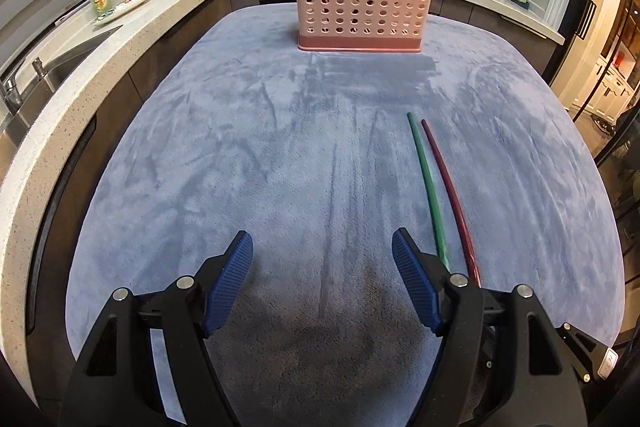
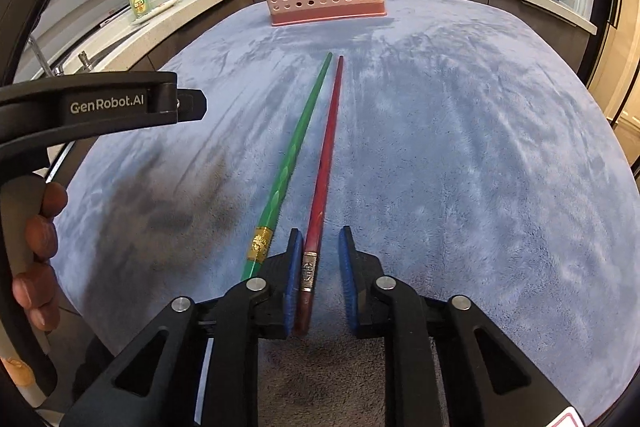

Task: Organize utensils
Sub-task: 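Grasp the dark red chopstick with the right tool while the left tool grasps the green chopstick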

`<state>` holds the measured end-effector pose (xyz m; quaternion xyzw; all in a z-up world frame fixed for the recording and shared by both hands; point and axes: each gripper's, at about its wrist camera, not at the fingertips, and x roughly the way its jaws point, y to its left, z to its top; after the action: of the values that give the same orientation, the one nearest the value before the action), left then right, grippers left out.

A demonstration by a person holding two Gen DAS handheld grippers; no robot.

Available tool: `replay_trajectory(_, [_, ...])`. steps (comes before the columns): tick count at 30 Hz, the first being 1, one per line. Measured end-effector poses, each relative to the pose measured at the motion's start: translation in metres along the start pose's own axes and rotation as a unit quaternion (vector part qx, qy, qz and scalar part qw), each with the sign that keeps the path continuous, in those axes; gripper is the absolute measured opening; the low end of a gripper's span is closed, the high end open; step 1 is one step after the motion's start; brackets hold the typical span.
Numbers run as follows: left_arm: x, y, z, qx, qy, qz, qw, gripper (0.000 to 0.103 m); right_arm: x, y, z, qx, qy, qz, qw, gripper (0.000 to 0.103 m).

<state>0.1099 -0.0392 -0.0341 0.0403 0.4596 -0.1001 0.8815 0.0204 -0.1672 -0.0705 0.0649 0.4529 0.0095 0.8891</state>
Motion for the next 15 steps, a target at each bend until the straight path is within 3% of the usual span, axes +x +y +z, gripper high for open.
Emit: replay_trajectory(15, [0.001, -0.043, -0.027, 0.037, 0.035, -0.06, 0.9969, 0.076, -0.022, -0.055, 0.007, 0.072, -0.03, -0.038, 0.996, 0.007])
